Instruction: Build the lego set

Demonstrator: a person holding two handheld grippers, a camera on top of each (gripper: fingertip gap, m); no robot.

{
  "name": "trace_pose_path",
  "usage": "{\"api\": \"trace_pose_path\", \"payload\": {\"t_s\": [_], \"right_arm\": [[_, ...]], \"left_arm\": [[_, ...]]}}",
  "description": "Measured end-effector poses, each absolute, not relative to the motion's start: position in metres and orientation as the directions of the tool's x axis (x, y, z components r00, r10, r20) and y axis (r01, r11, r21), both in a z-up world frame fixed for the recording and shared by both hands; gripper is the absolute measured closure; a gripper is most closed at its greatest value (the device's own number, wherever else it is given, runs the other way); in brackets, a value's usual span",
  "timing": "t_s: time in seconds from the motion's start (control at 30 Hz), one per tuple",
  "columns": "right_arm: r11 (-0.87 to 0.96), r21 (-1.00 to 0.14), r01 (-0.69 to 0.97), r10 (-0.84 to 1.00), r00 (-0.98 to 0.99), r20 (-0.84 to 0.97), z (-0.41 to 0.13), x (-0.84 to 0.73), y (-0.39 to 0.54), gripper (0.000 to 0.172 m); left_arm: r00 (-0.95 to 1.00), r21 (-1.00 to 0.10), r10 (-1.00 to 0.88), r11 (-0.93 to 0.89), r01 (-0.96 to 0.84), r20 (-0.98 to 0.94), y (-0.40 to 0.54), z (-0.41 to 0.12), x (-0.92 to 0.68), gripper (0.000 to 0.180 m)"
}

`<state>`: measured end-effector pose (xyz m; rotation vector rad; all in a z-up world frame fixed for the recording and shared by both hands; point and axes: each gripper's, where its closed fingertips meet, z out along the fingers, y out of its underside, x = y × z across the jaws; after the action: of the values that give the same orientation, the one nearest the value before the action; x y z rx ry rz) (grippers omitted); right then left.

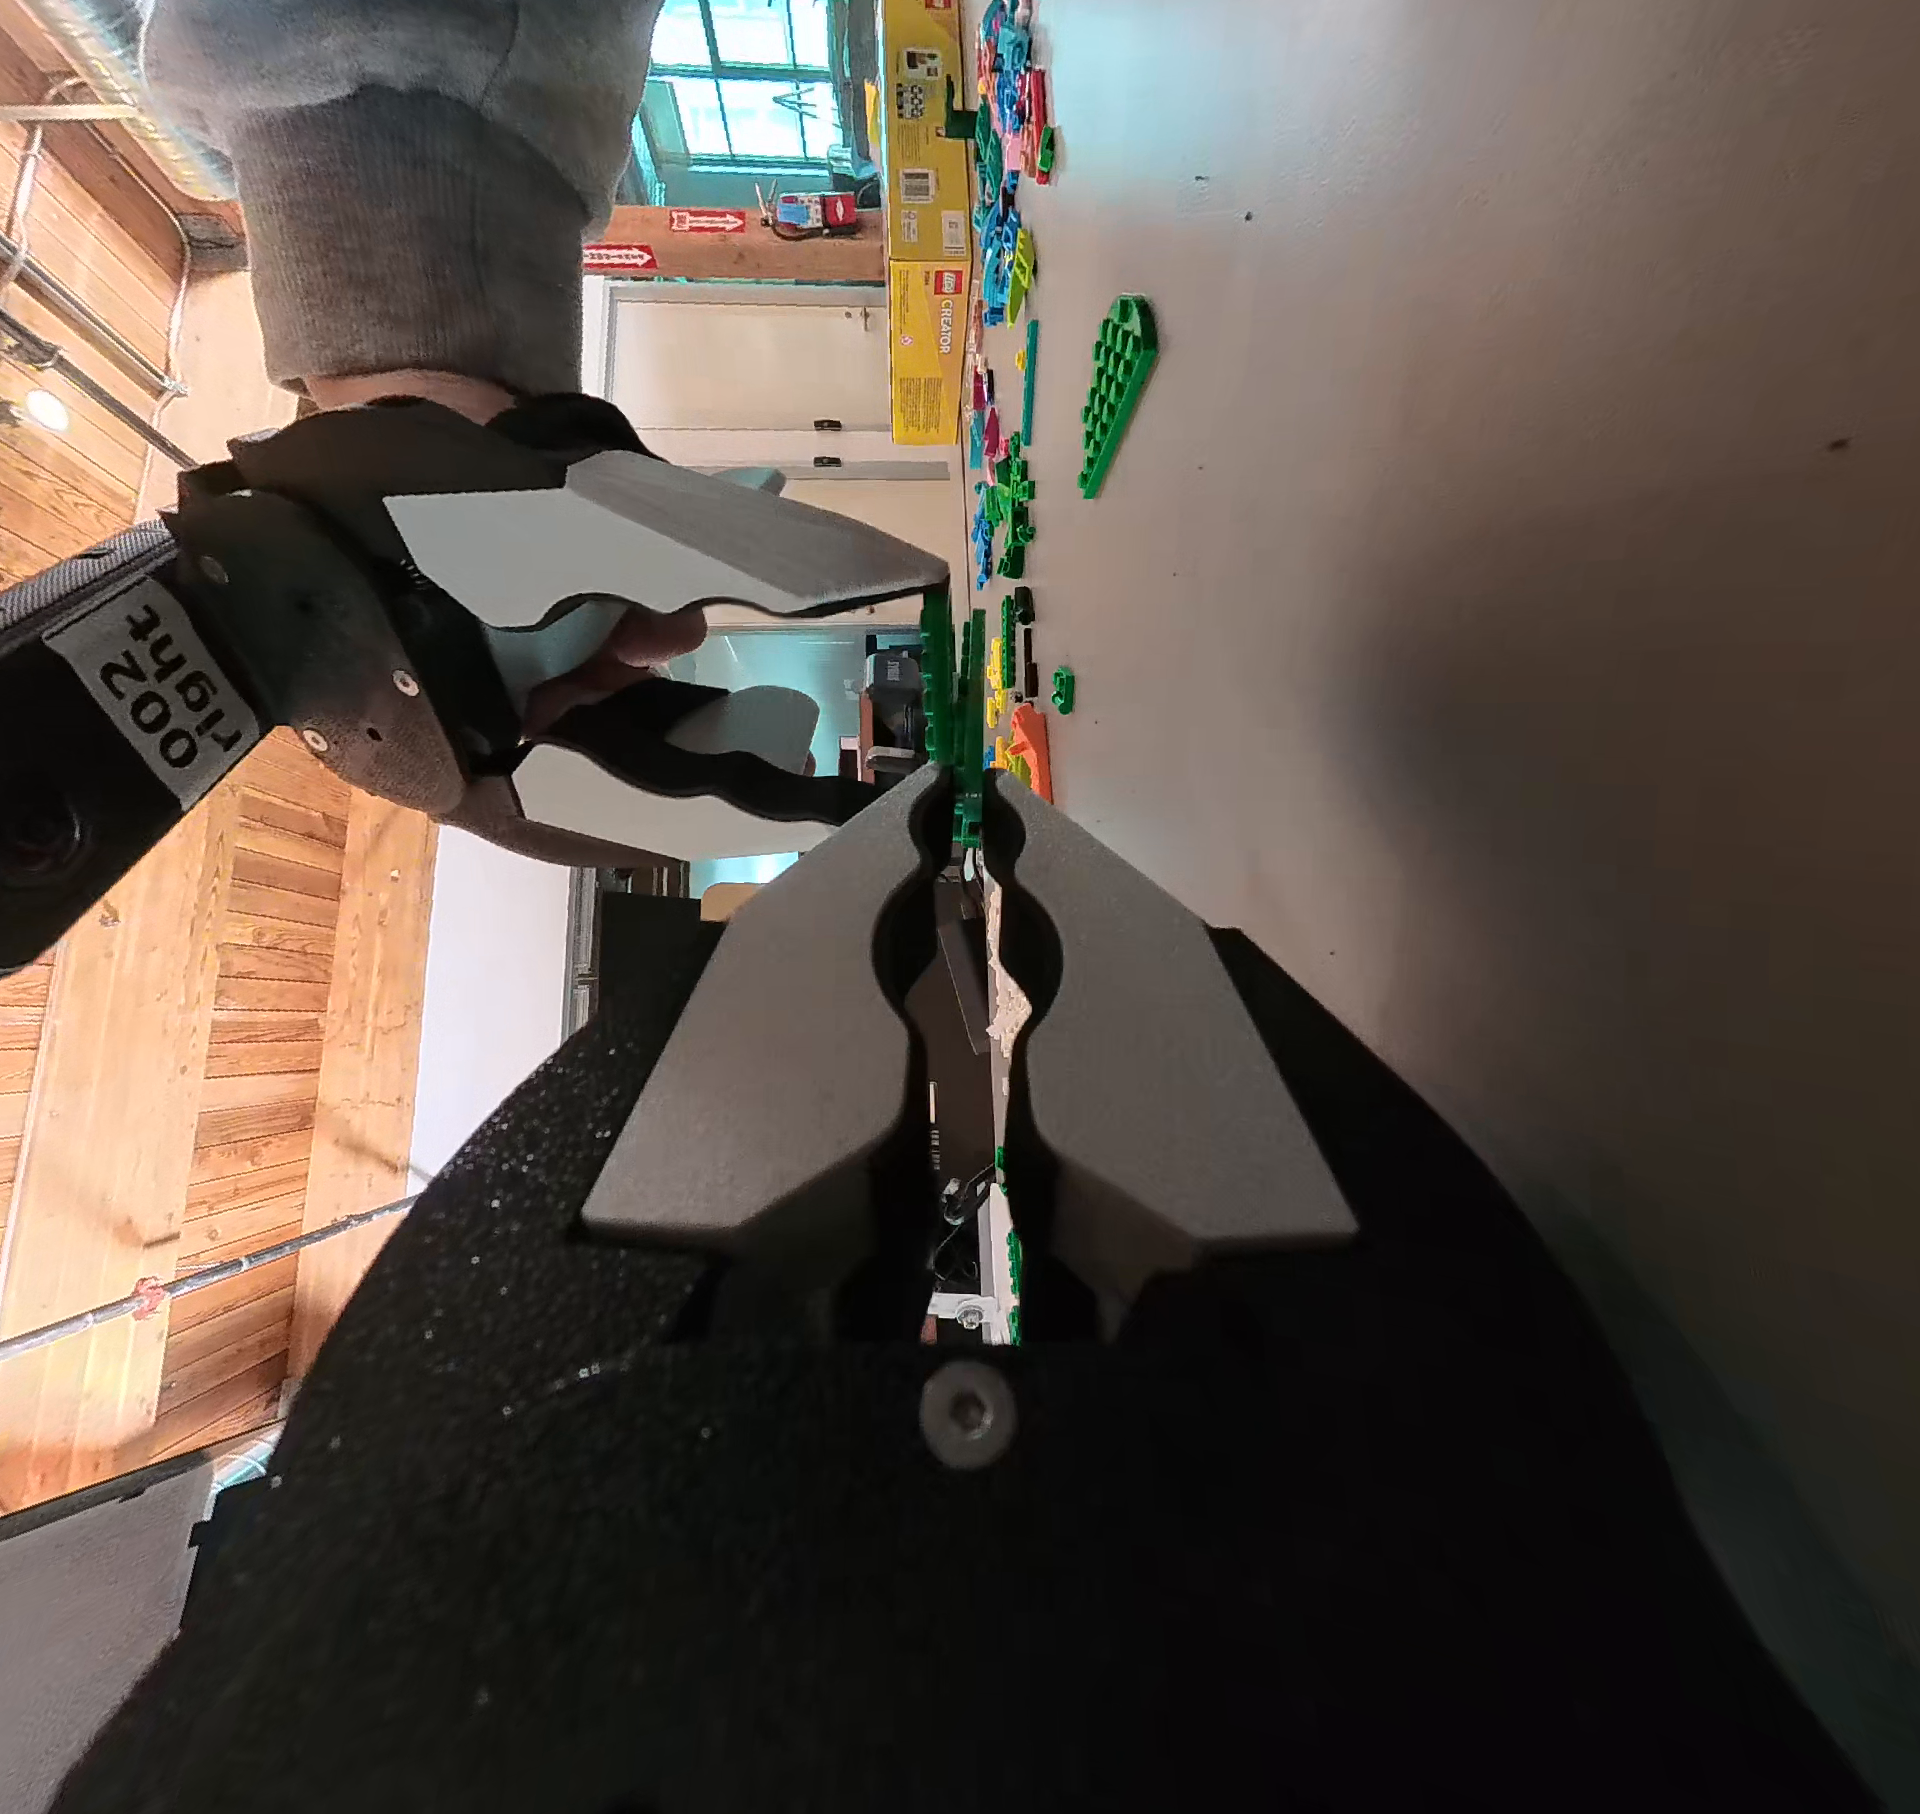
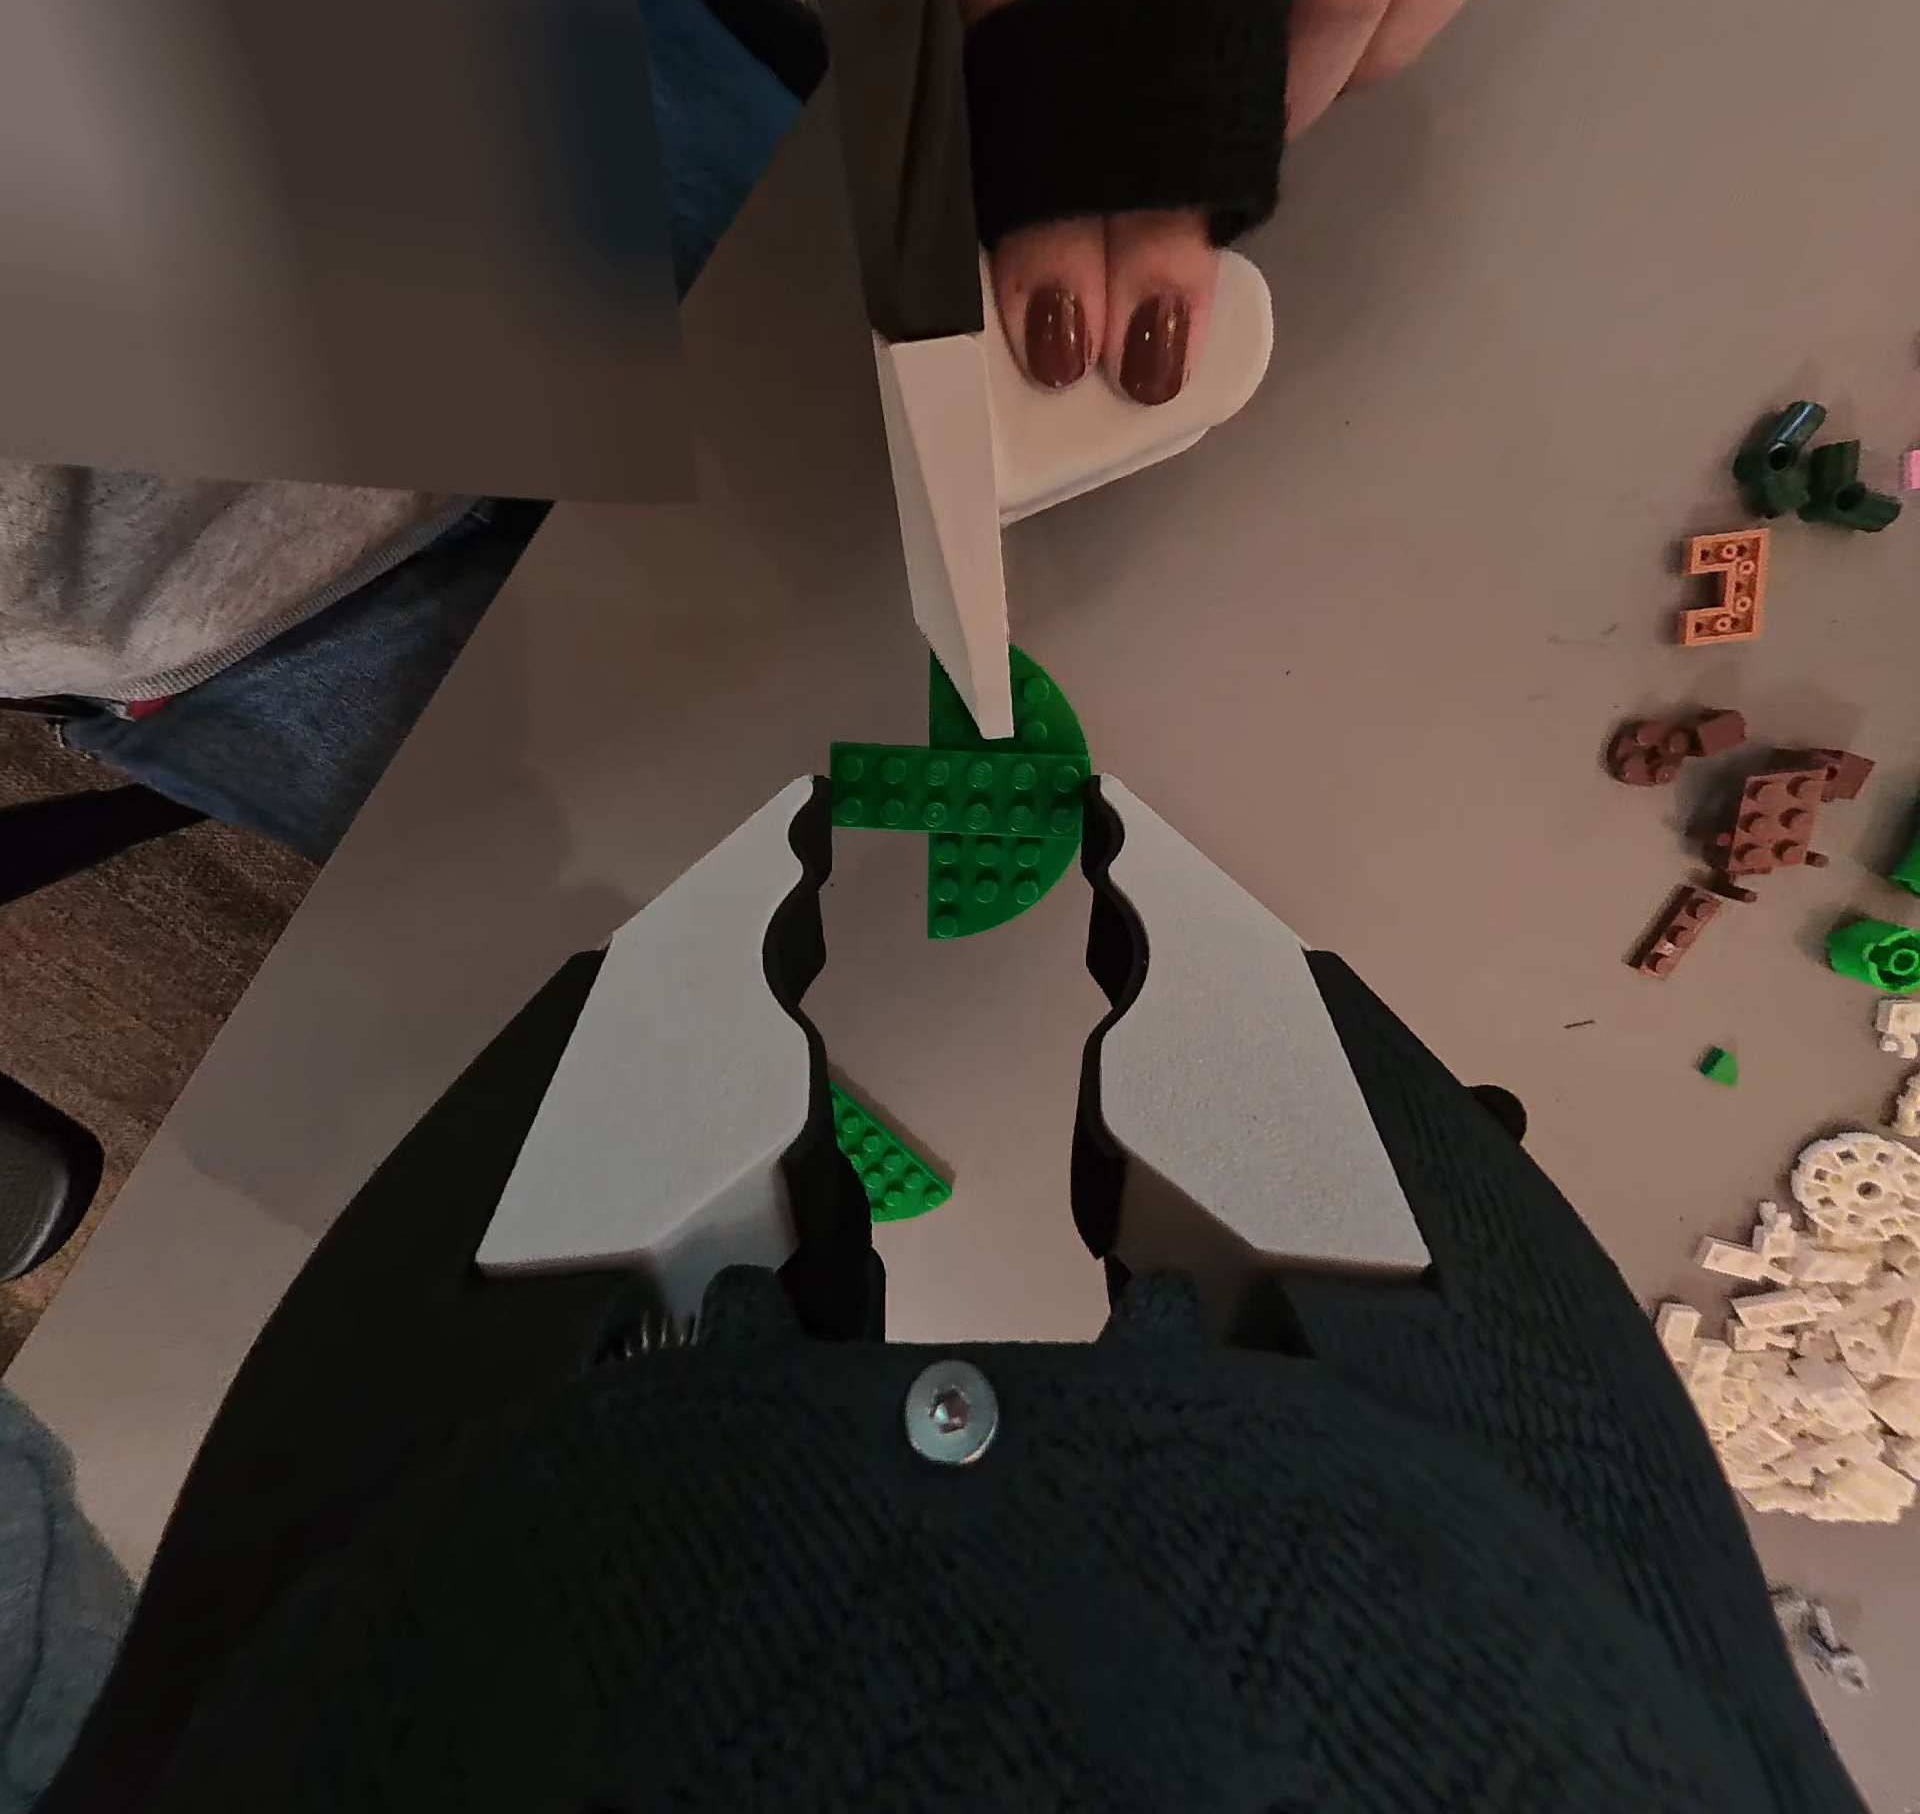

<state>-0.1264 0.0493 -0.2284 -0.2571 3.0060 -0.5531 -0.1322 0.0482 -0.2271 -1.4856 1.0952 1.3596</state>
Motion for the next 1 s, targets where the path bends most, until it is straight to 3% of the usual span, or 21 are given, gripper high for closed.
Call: {"api": "trace_pose_path", "payload": {"t_s": [0.77, 0.9, 1.0], "right_arm": [[0.925, -0.352, -0.144, -0.172, -0.984, -0.049, -0.2278, -0.1276, 0.0499, 0.123], [0.925, -0.354, -0.138, -0.164, -0.985, -0.045, -0.2275, -0.1278, 0.0499, 0.116], [0.928, -0.356, -0.112, -0.119, -0.993, 0.004, -0.2225, -0.1326, 0.0532, 0.101]], "left_arm": [[0.066, -0.049, -0.052, -0.276, -0.960, -0.996, 0.0470, -0.2248, -0.1319, 0.179], [0.071, -0.054, -0.050, -0.278, -0.959, -0.996, 0.0467, -0.2248, -0.1325, 0.179], [0.076, -0.059, -0.051, -0.283, -0.957, -0.996, 0.0463, -0.2249, -0.1337, 0.179]]}}
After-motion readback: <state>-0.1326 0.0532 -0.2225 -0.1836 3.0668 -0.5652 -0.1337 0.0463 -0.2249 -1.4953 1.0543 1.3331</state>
